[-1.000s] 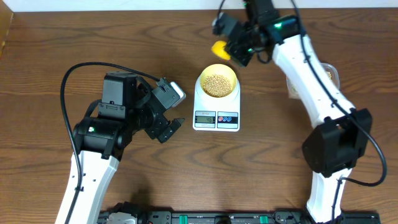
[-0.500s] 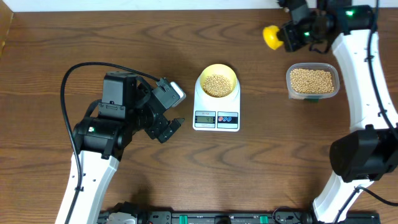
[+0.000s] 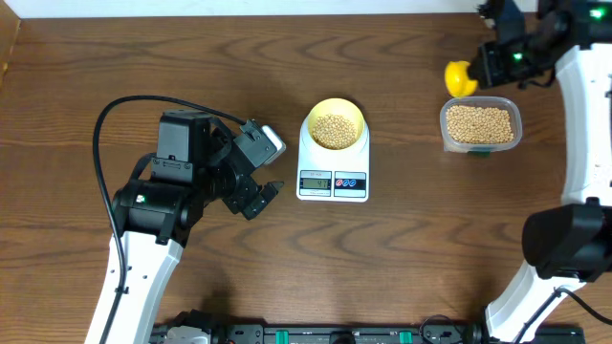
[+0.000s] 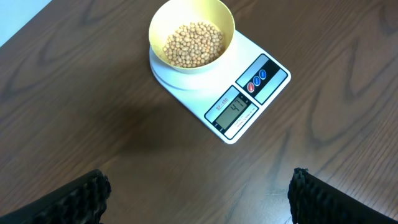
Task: Scoop item into bowl and weigh 50g on scale
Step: 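Move the yellow scoop right to the soybean tub with the right gripper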
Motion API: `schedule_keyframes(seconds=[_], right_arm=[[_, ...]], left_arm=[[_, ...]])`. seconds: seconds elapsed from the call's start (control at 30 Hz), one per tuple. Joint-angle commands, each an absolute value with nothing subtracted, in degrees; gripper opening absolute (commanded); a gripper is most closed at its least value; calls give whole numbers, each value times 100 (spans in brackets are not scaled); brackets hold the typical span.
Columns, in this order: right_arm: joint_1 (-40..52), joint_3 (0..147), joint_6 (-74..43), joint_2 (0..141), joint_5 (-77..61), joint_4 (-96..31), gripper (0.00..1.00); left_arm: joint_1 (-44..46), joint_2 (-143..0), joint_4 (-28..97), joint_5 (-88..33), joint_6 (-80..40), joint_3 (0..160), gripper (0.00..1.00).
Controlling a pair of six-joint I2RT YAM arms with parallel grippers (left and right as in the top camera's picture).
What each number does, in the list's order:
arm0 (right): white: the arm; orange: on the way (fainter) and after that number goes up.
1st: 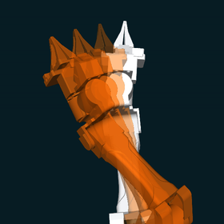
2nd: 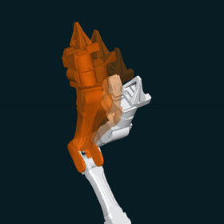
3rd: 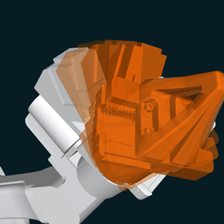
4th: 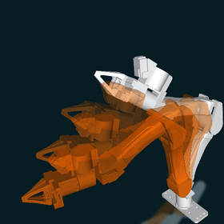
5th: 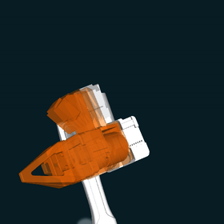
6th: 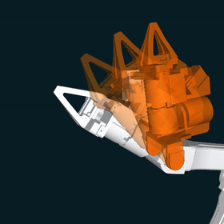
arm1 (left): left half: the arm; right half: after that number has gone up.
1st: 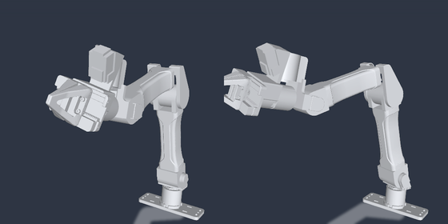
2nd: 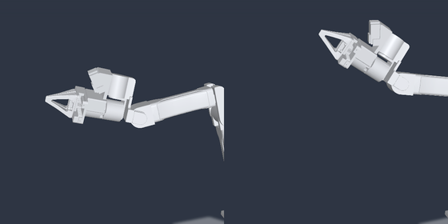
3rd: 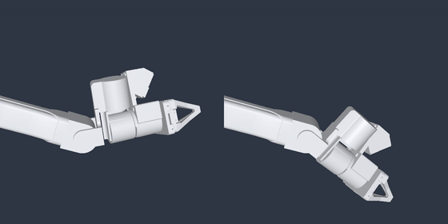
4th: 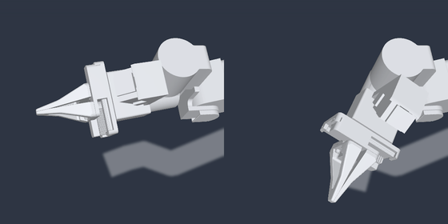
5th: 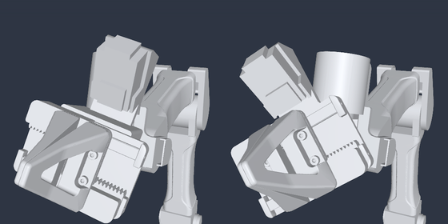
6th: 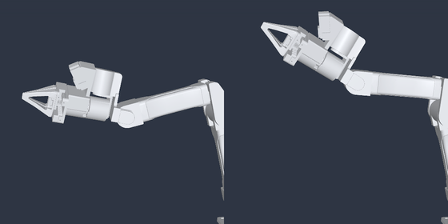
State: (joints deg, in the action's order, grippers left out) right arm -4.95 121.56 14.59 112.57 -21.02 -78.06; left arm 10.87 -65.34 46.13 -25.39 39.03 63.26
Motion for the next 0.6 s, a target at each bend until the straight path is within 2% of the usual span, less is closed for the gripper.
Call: schedule_keyframes(seconds=[0.0,0.57], right_arm=[[-609,12239,1356,11142,-2132,-7826,1],[-764,11900,1481,11749,-1638,-8261,1]], left_arm=[[1057,-6473,4624,-2593,3940,6283,94],[1057,-6473,4624,-2593,3940,6283,94]])
